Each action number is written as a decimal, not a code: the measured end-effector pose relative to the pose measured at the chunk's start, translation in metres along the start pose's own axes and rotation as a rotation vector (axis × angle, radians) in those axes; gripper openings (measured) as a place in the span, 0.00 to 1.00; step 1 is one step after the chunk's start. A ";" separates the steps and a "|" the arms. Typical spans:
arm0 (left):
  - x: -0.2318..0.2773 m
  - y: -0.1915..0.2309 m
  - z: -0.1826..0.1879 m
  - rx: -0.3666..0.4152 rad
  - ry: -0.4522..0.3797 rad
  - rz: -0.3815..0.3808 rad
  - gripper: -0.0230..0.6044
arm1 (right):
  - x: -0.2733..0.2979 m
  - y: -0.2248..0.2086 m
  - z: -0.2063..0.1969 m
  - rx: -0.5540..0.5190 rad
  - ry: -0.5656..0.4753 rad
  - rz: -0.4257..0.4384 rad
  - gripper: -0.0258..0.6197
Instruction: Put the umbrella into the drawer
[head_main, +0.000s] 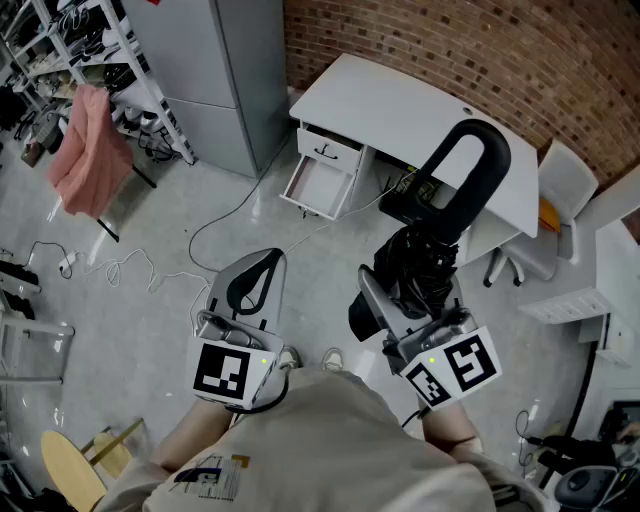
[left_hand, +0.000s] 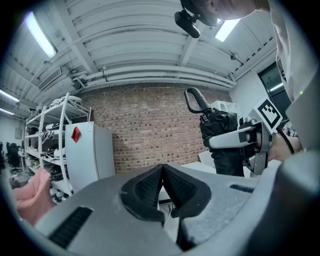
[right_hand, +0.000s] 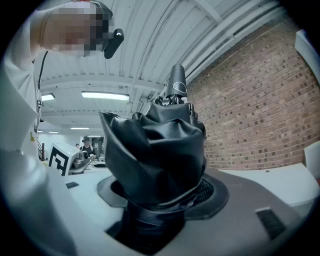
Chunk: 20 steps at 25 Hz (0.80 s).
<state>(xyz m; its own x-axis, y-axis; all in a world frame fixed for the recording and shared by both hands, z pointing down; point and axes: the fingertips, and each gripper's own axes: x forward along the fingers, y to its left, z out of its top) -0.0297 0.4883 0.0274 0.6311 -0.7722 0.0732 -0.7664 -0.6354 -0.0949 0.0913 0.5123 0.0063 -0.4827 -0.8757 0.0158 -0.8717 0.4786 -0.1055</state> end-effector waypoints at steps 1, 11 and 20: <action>-0.001 0.000 0.001 0.001 0.001 0.001 0.05 | -0.001 0.000 0.001 0.002 0.000 0.001 0.46; 0.003 -0.020 0.007 0.020 0.002 0.011 0.05 | -0.020 -0.012 0.006 0.010 -0.006 0.029 0.46; 0.011 -0.029 0.000 0.041 0.020 0.004 0.05 | -0.024 -0.021 -0.005 0.014 0.024 0.036 0.46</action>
<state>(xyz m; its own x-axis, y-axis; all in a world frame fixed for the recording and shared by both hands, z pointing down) -0.0004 0.4982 0.0311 0.6250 -0.7752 0.0921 -0.7633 -0.6316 -0.1359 0.1208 0.5237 0.0128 -0.5161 -0.8558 0.0355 -0.8523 0.5090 -0.1202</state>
